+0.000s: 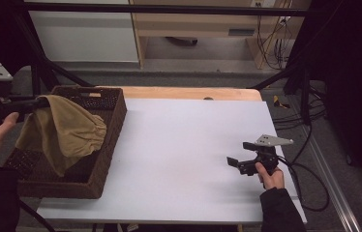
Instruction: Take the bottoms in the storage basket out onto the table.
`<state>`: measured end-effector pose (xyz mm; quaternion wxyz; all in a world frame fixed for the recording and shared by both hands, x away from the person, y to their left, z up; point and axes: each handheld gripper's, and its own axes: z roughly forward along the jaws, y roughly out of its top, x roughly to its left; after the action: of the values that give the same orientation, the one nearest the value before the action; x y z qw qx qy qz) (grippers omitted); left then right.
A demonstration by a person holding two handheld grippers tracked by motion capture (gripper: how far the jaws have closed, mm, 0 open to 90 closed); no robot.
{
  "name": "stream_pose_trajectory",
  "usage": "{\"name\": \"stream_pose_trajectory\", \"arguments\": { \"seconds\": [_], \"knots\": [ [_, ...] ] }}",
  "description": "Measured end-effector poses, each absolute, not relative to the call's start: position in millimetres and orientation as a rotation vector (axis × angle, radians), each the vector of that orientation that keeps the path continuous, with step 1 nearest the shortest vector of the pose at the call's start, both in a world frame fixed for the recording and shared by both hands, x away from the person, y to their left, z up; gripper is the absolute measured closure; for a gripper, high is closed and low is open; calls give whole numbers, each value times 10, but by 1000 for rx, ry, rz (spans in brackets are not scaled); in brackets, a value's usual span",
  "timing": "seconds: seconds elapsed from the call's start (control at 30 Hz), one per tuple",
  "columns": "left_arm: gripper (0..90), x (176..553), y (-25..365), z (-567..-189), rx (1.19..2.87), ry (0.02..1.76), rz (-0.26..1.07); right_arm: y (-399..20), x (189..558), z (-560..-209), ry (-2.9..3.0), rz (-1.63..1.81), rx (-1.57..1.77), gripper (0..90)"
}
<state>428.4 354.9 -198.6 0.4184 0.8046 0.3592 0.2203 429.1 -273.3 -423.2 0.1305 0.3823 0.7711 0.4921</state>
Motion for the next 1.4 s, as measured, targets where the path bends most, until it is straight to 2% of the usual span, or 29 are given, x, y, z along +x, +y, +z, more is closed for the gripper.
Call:
{"name": "stream_pose_trajectory", "arguments": {
  "seconds": [1.4],
  "knots": [
    [867, 4292, 3044, -1776, 2033, 776, 519, -2738, 4288, -4227, 2237, 1434, 1109, 46]
  ]
}}
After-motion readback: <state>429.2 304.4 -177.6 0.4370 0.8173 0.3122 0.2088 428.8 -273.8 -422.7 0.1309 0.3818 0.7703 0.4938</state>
